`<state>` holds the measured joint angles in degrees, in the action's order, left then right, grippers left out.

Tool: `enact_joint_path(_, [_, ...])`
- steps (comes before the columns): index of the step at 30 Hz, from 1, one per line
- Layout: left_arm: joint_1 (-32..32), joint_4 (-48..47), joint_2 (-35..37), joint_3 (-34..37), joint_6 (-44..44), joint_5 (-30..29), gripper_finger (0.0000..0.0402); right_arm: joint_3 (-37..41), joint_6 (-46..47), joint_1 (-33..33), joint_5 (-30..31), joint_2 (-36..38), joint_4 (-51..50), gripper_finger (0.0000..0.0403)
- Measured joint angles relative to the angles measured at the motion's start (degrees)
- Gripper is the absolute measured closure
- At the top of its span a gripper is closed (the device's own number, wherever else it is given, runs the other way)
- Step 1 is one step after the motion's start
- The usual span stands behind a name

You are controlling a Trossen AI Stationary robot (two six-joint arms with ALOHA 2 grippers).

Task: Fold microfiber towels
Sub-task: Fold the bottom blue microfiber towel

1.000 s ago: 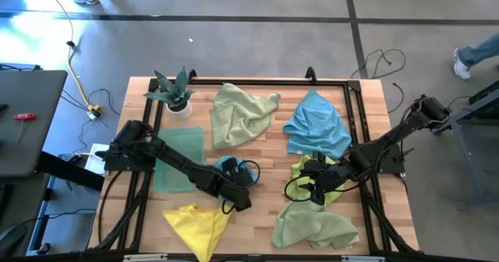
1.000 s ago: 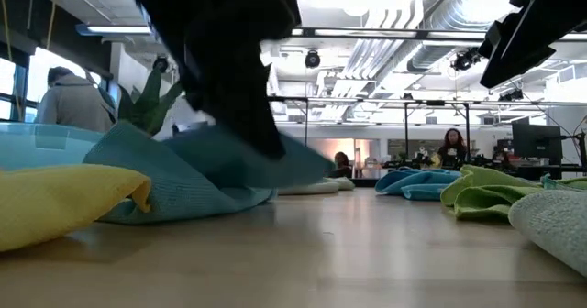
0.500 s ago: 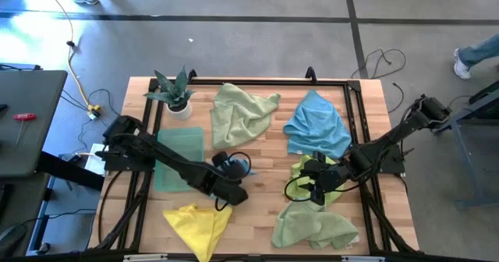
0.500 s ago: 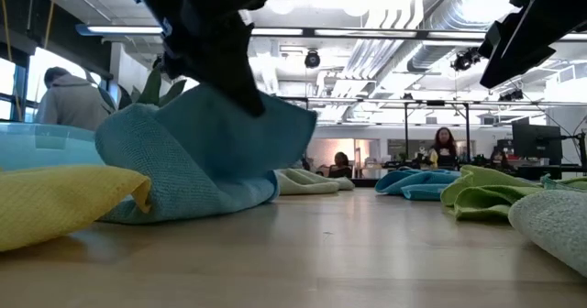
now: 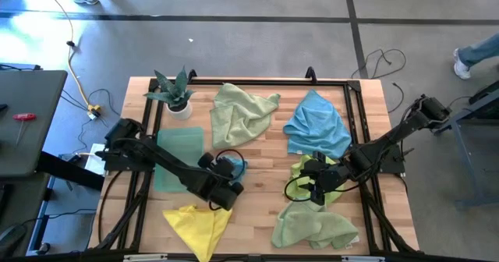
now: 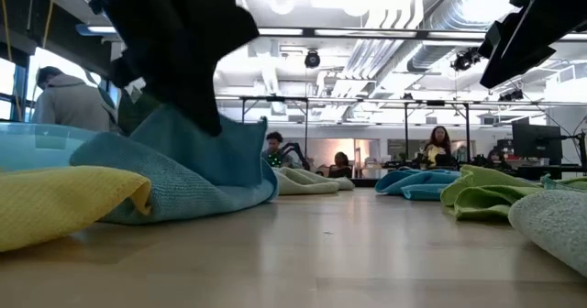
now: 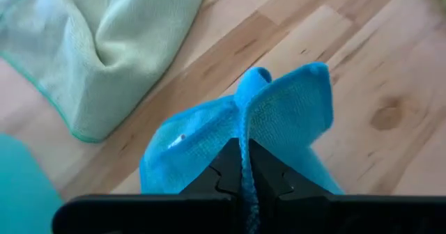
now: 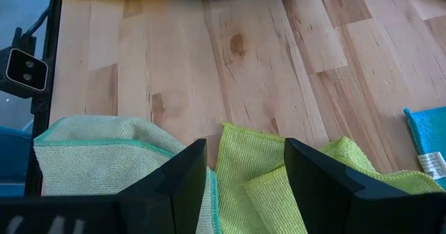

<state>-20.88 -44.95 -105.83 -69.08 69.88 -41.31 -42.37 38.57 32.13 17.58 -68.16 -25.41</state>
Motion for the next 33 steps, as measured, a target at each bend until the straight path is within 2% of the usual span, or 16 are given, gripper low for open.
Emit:
enact_joint_path(6, [0.3, -0.5, -2.2, 0.0, 2.1, 3.1, 0.0398, 0.0, 0.0, 0.0, 0.0, 0.0, 0.0, 0.0219])
enact_joint_path(9, [0.3, -1.1, -2.2, 0.0, 3.0, 3.4, 0.0383, 0.0, 0.0, 0.0, 0.0, 0.0, 0.0, 0.0219])
enact_joint_path(12, [0.3, -1.1, -2.2, 0.0, 3.0, 3.4, 0.0352, 0.0, 0.0, 0.0, 0.0, 0.0, 0.0, 0.0219])
enact_joint_path(18, [0.1, -1.2, -1.9, 0.0, 3.0, 3.3, 0.0261, 0.0, 0.0, 0.0, 0.0, 0.0, 0.0, 0.0219])
enact_joint_path(23, [-1.2, -4.5, 3.6, 0.0, 0.2, -2.7, 0.0213, 0.0, 0.0, 0.0, 0.0, 0.0, 0.0, 0.0219])
enact_joint_path(28, [-0.6, -11.9, 10.5, 0.0, 1.8, -5.3, 0.0212, 0.0, 0.0, 0.0, 0.0, 0.0, 0.0, 0.0219])
enact_joint_path(30, [-0.1, -9.9, 12.5, 0.0, 0.9, -4.0, 0.0218, 0.0, 0.0, 0.0, 0.0, 0.0, 0.0, 0.0219])
enact_joint_path(33, [-0.5, -1.1, 14.3, 0.0, -9.1, 0.1, 0.0228, 0.0, 0.0, 0.0, 0.0, 0.0, 0.0, 0.0219])
